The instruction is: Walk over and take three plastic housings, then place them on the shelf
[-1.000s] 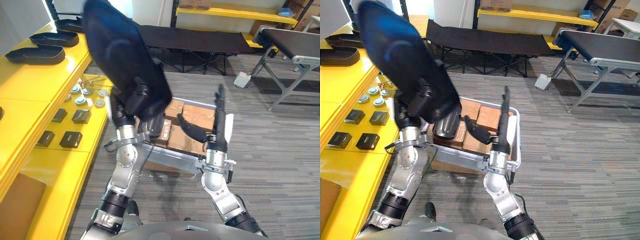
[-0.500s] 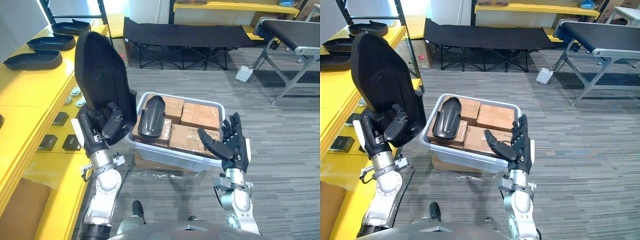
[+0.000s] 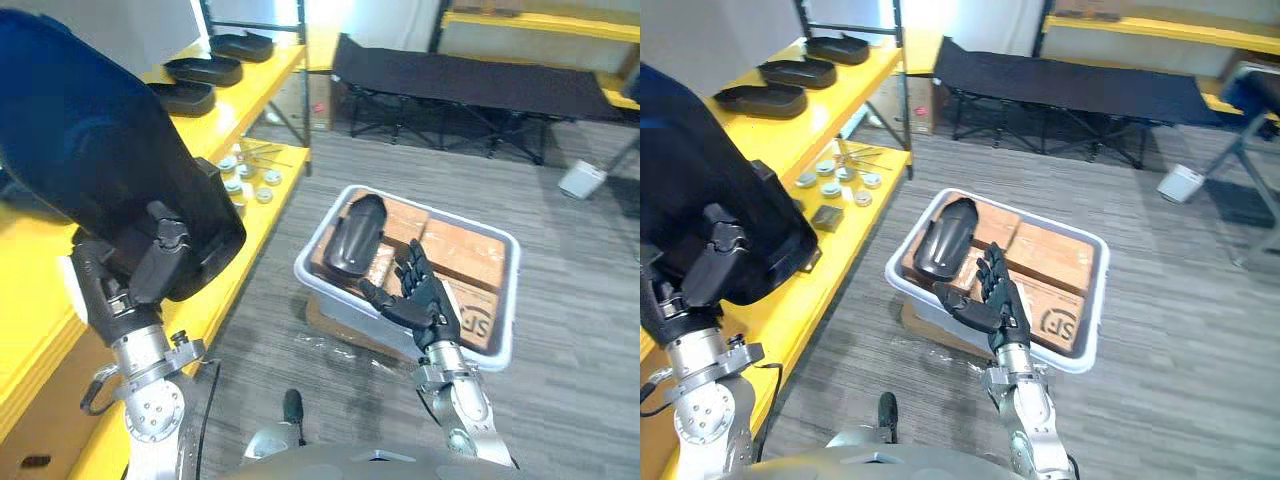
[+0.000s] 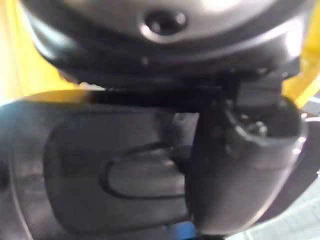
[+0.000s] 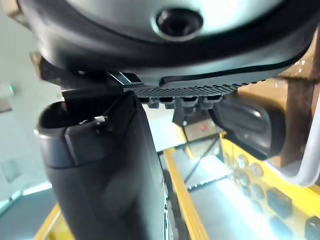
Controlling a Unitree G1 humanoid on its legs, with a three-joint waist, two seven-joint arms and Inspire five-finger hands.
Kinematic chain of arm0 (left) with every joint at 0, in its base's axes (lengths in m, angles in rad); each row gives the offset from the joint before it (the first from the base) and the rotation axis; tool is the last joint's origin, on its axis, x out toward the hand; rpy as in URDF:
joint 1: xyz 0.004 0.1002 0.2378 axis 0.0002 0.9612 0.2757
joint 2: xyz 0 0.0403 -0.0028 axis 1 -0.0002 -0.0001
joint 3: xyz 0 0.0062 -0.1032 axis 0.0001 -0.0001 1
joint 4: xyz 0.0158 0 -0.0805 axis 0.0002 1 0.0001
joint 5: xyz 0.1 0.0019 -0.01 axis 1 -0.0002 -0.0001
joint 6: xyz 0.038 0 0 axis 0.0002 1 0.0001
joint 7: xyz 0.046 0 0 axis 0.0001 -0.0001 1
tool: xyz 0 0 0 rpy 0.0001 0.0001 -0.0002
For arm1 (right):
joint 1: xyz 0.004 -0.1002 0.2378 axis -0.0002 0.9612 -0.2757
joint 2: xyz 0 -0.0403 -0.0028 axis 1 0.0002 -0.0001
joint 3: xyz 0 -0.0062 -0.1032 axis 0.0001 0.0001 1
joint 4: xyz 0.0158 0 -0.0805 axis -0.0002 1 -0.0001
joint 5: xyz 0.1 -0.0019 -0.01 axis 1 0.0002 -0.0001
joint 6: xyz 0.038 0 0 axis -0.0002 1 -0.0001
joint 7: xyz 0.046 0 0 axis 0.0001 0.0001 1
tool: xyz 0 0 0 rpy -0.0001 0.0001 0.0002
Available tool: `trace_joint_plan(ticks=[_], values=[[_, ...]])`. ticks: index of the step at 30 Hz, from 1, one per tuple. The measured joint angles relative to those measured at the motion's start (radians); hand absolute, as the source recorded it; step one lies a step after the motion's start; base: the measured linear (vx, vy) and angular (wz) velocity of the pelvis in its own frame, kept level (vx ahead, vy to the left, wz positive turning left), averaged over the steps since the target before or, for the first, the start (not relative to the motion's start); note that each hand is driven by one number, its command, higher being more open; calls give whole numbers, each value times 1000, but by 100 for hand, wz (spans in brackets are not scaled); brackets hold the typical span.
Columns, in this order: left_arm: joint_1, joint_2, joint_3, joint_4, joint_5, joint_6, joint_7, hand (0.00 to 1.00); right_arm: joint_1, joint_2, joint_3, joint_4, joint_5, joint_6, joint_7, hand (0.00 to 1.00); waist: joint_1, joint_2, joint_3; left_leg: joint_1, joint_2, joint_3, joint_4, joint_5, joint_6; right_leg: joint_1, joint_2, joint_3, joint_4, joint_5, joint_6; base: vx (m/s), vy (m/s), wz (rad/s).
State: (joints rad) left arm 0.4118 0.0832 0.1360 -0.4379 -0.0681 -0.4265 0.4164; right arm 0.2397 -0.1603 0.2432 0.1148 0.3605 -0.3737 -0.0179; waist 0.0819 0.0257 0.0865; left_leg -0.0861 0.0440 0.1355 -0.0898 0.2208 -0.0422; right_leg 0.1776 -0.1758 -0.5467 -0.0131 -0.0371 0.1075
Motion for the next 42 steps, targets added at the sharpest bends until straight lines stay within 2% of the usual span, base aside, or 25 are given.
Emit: trace_joint_plan(ticks=[2,4,7,9,13,16,17,18,19,20,21,23,25,28,34,36,40,41,42], values=[[28,-5,65,-6,-6,-6,4,0,-46,1,28,0,-2,2,-20,100,13,0,-2,-7,-5,-24,0,5,1,10,1,-27,-1,-3,5,6,-7,44],[69,-27,144,-5,-13,-6,10,0,-105,3,58,0,-10,20,-51,100,46,-5,-4,-9,-7,-35,0,7,1,17,2,-41,-4,-5,5,-4,-2,18],[119,-57,181,-5,-62,-11,-18,0,-146,4,91,0,-76,33,-75,100,83,-8,-5,-6,-13,-53,0,7,1,31,-1,-59,-2,-11,6,1,6,21],[152,-79,186,-6,-88,-12,-42,0,-171,5,134,0,-80,44,-74,100,92,-7,-5,-2,-14,-57,1,7,1,35,-1,-62,7,-18,6,-18,8,8],[173,-91,153,-6,-136,-12,-107,0,-188,11,220,0,-123,78,-57,100,102,-3,-2,-5,-20,-76,2,7,3,46,3,-99,30,-35,7,-37,11,29],[167,-90,106,-6,-180,-12,-186,0,-185,5,277,0,-183,113,-56,100,88,1,1,-28,-24,-59,1,-4,18,77,11,-197,33,-48,16,-90,23,94],[165,-89,90,-6,-202,-12,-215,0,-185,2,283,0,-202,118,-60,100,82,-1,3,-37,-25,-42,3,-16,28,85,10,-233,29,-55,21,-90,51,112],[161,-84,70,-6,-218,-12,-254,0,-184,0,287,0,-241,122,-72,100,80,-27,8,-52,-30,-7,8,-38,47,92,-8,-274,22,-60,19,-63,77,108],[157,-84,59,-6,-222,-14,-279,0,-185,-1,286,0,-277,124,-85,100,98,-24,20,-73,-29,13,76,-48,67,94,-16,-285,28,-63,23,-40,81,70],[157,-84,58,-6,-223,-14,-281,0,-185,-1,286,0,-280,124,-85,100,99,-24,20,-74,-28,13,81,-48,67,94,-16,-285,29,-63,23,-2,64,36],[156,-83,39,-6,-244,-13,-296,0,-184,-2,287,0,-318,124,-104,100,107,-8,31,-78,-25,22,100,-29,58,100,-17,-284,50,-70,29,3,49,32],[144,-79,10,-6,-244,-13,-315,0,-185,-7,276,-3,-317,123,-125,100,102,-4,32,-77,-50,7,65,-18,69,79,-34,-261,88,-89,27,-8,67,43],[110,-30,-56,-6,-246,-12,-359,0,-185,-12,230,-3,-317,123,-171,100,74,4,38,-80,-83,-36,22,1,87,26,-35,-128,164,-151,-15,-37,105,68],[65,35,-120,-6,-245,-11,-418,0,-189,-23,181,-8,-313,121,-228,100,57,3,55,-80,-103,-42,5,7,96,7,-38,-67,186,-180,-29,-39,76,43],[68,44,-151,-2,-248,-9,-429,0,-158,-39,169,-52,-316,120,-228,100,47,4,70,-80,-91,-2,5,12,93,-23,-30,18,186,-179,-28,-23,-6,-21],[69,45,-190,1,-255,-9,-428,0,-134,-41,156,-66,-316,103,-221,100,45,9,90,-83,-80,7,5,12,93,-34,-21,36,187,-179,-28,-39,-42,-15],[55,59,-237,35,-237,-14,-359,0,-132,-45,126,-71,-314,80,-201,100,39,18,131,-117,-58,37,15,12,92,-89,-8,68,222,-184,-20,-49,-34,-15],[38,62,-241,62,-235,-15,-327,0,-139,-45,111,-71,-313,63,-194,100,38,20,162,-136,-49,51,52,12,92,-101,-11,82,246,-187,-5,-25,-26,-12],[36,63,-241,70,-236,-15,-320,0,-139,-45,109,-71,-313,59,-192,100,38,20,167,-138,-47,53,61,11,91,-103,-12,84,251,-188,-3,-15,-27,-13]])
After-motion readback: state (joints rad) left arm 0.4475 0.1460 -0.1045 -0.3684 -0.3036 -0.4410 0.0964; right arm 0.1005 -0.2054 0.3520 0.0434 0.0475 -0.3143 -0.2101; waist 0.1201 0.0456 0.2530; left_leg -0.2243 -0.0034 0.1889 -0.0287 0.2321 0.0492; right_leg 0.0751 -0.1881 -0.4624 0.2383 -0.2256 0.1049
